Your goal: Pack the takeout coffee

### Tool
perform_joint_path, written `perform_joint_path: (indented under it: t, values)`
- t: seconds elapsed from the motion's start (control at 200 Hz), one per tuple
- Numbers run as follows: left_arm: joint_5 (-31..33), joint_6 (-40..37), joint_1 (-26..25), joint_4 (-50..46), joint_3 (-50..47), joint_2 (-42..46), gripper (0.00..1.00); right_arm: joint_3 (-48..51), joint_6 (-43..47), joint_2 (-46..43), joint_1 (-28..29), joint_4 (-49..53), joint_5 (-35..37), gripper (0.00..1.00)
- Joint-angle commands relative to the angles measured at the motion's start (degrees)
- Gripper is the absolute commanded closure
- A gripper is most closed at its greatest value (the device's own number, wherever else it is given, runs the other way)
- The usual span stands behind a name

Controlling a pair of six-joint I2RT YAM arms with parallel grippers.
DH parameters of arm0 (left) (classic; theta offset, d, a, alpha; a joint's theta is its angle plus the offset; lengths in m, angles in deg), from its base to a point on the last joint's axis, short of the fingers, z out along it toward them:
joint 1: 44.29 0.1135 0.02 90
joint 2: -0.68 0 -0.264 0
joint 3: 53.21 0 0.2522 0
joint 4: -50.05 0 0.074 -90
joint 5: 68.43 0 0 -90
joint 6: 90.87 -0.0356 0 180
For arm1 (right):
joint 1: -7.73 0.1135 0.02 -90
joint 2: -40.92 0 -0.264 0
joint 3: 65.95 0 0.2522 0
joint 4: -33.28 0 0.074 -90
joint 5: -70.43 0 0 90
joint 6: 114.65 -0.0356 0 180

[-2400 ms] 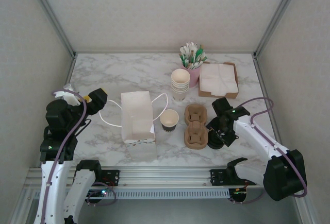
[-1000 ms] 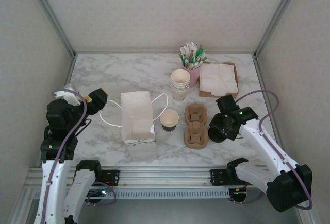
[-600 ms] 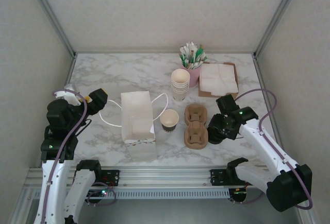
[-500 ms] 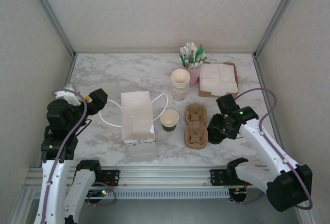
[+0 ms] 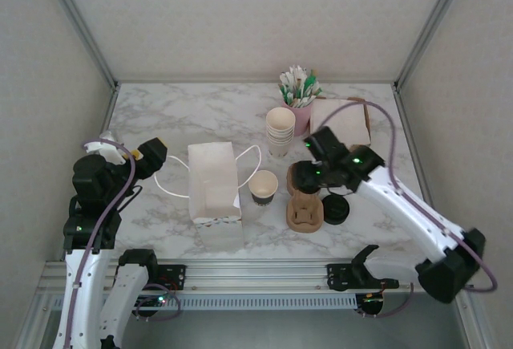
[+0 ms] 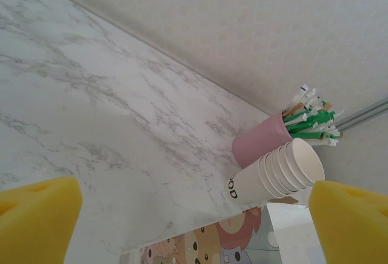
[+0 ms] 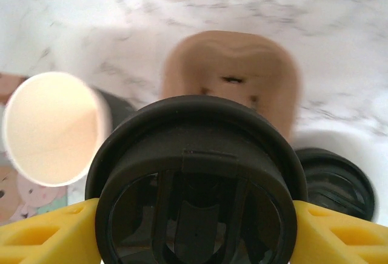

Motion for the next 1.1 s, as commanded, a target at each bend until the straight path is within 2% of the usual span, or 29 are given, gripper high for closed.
perform_joint_path:
  t: [0.0, 0.175, 0.305, 1.091]
  values:
    - [0.47, 0.8, 0.69, 0.84, -0.33, 0.32, 0.04, -4.59, 2.19, 7.17, 5.05, -0.34, 1.31, 0.27]
    - [0.46, 0.73, 0.73, 0.86, -0.33, 0.15, 0.04, -8.4, 1.89, 14.69, 9.25, -2.72, 0.47, 0.27]
    - [0.37, 0.73, 0.7, 0.88, -0.28, -0.11, 0.04, -10.48, 1.94, 17.87, 10.1, -2.9, 0.87, 0.27]
    - [0.39, 0.89, 1.15, 1.0, -0.41, -0.38, 0.04, -17.92, 2.42, 27.21, 13.08, 1.92, 3.25, 0.25]
